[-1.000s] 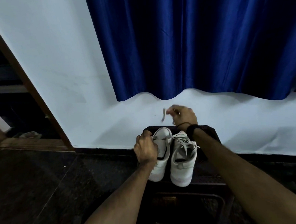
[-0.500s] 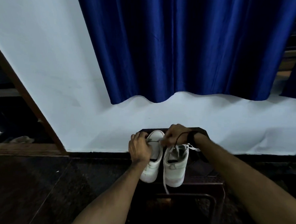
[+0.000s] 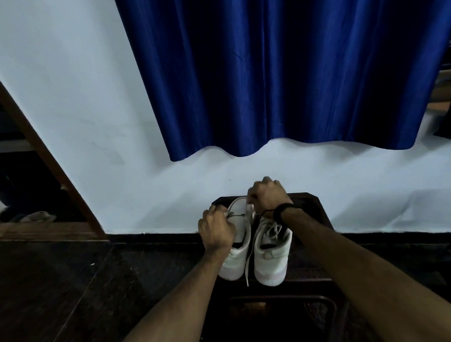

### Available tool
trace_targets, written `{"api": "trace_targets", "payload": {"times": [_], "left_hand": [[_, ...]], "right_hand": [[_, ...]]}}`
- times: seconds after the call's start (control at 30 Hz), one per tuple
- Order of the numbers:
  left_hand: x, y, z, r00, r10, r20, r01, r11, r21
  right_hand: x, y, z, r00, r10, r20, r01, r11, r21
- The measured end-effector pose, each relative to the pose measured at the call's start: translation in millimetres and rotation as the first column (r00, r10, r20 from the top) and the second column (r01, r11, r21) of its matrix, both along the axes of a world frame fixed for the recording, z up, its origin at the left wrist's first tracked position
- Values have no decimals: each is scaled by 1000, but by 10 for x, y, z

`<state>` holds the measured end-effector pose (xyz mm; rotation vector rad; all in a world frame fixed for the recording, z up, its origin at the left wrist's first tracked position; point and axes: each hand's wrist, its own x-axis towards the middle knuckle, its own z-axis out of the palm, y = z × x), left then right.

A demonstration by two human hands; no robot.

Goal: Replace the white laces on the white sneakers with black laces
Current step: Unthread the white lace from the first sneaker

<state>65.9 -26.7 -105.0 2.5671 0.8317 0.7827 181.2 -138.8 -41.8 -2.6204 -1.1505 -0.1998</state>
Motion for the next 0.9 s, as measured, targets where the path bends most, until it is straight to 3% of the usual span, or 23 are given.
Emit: {"api": "trace_targets", "payload": {"times": [0.07,0.1,0.17,0.23,0.3,0.37,0.43,0.57,0.63,0.7,0.73,0.8,0.9], "left_hand": [[11,-2,-1,1000,-1,-23,1,1000,13],[14,-9,6,999,-1,-33,2,1000,24],[17,-21,25,998,4,-55,-2,1000,28],[20,-15,31,997,-2,-73,3,1000,19],[23,-7,38,996,-30,-84,32,999,14],[64,-10,84,998,-64,-27,64,998,20],[138,-51,152,993,-119,29,116,990,77],[220,-179,270,955,-284,-81,293,946,140],[240,-146,288,971,-239,-19,240,971,26],[262,-67,358,973,-193,128,210,968,-138],[270,-30,433,958,-183,220,233,946,-225],[293,-17,610,905,-221,362,343,884,-318],[294,-152,900,807,-365,464,519,813,-263]], "right_hand": [[47,2,44,999,-35,37,27,980,195],[87,4,93,999,-44,-23,50,943,329],[125,-10,282,965,71,-252,102,785,611],[76,-40,580,854,297,-428,196,579,792],[-7,-98,859,719,482,-501,261,480,837],[-86,-132,976,620,573,-535,263,490,831],[-152,-124,968,575,618,-536,231,505,831],[-210,-97,965,561,647,-517,243,468,850],[-160,-130,916,671,520,-528,229,533,815],[-84,-212,825,855,256,-450,135,729,671],[-68,-256,757,896,157,-416,105,835,540],[-82,-291,600,904,82,-421,39,962,272],[-114,-184,367,905,88,-416,-66,996,67]]}}
